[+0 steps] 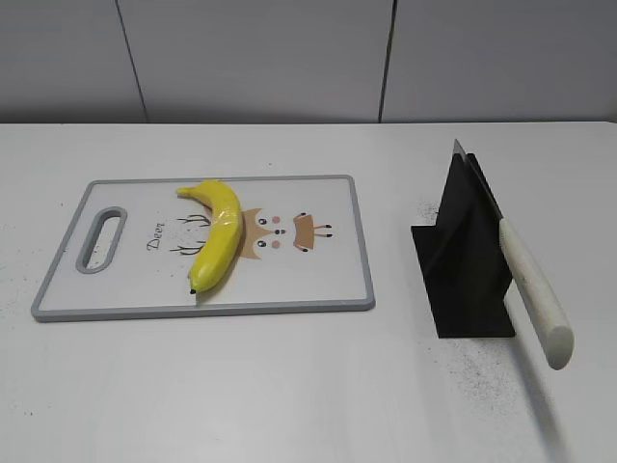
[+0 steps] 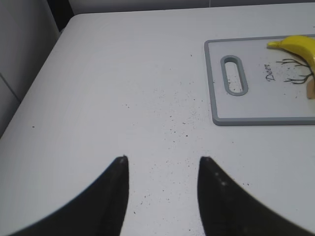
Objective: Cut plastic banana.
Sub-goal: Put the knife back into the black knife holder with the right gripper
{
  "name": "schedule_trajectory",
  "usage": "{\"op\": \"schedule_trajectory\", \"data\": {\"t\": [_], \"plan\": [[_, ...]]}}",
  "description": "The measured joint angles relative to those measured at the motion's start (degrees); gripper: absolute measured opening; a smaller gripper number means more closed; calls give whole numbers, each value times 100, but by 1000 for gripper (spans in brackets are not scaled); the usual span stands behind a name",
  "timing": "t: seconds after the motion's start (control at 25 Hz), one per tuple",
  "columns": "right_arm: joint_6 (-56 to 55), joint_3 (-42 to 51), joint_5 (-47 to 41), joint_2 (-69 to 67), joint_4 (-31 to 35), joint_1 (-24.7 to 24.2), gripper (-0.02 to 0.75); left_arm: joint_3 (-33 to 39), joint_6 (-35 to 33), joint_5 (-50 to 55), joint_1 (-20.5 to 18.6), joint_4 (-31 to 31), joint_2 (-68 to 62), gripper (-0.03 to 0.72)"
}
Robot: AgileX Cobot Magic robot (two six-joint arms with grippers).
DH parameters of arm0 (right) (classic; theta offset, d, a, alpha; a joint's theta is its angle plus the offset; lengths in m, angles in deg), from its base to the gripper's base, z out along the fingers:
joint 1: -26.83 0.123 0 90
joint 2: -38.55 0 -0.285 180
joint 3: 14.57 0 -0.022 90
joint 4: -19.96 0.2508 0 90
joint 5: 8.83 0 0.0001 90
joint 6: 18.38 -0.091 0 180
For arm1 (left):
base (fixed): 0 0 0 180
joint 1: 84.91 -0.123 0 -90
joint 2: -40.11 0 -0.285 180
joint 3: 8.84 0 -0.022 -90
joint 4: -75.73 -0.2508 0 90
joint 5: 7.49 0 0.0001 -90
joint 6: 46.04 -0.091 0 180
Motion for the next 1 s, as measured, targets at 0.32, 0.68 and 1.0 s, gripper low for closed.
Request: {"op": "schedule_trajectory", "data": {"t": [0.32, 0.68, 1.0], "plan": [[1, 0, -7, 1005, -4, 0, 584, 0, 0, 0, 0, 0, 0, 427], [-4, 0, -20, 1079, -5, -624, 584, 0, 0, -7, -2, 0, 0, 426], [-4, 0, -20, 1079, -5, -1604, 584, 0, 0, -7, -2, 0, 0, 426]]}}
